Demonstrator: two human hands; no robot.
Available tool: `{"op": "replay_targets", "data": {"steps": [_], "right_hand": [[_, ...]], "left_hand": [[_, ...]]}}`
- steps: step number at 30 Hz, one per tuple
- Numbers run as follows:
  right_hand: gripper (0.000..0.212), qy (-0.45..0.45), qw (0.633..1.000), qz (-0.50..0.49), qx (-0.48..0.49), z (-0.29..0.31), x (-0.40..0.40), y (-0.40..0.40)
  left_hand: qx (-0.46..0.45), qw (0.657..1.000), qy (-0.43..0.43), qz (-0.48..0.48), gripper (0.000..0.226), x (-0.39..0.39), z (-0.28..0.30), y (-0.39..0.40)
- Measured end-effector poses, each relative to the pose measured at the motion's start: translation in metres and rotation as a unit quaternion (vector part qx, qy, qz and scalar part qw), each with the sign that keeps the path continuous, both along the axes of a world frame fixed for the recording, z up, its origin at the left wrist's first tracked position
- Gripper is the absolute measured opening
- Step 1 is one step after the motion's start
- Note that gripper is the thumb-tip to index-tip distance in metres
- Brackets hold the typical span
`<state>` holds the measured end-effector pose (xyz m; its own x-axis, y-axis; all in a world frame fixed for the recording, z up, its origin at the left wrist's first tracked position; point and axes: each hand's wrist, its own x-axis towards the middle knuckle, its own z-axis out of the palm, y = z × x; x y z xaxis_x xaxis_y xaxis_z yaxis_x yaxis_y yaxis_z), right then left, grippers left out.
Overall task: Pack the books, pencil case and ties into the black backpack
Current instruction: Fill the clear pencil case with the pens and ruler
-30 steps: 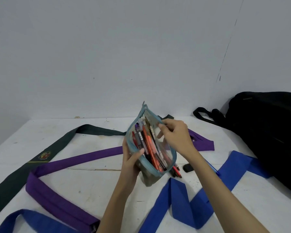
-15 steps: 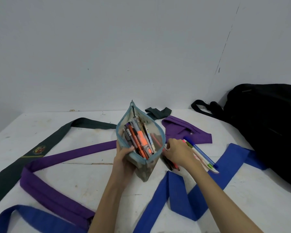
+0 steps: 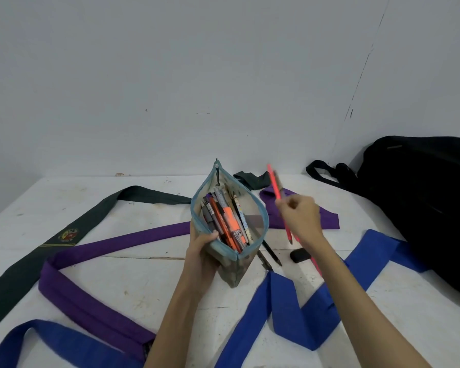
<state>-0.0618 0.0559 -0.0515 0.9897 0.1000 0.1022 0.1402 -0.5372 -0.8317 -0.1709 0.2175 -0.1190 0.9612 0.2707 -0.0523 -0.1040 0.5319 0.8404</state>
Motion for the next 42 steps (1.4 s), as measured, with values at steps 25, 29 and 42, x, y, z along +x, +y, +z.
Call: {"op": "replay_targets", "data": {"steps": [25, 29, 42], "right_hand": [[0.030, -0.081, 0.951, 0.163, -0.250, 0.042, -0.036, 0.051], [0.030, -0.088, 0.933, 0.177, -0.302, 0.044, -0.046, 0.047], [0.022, 0.026, 0.962, 0.109, -0.249, -0.006, -0.020, 0.005]], "left_hand": [[0.004, 1.000, -0.029, 0.009, 0.083, 0.002, 0.005, -0.006], [0.004, 1.000, -0.017, 0.006, 0.100, 0.003, 0.004, -0.005], [0.007, 1.000, -0.018, 0.014, 0.096, 0.001, -0.003, 0.002]]}}
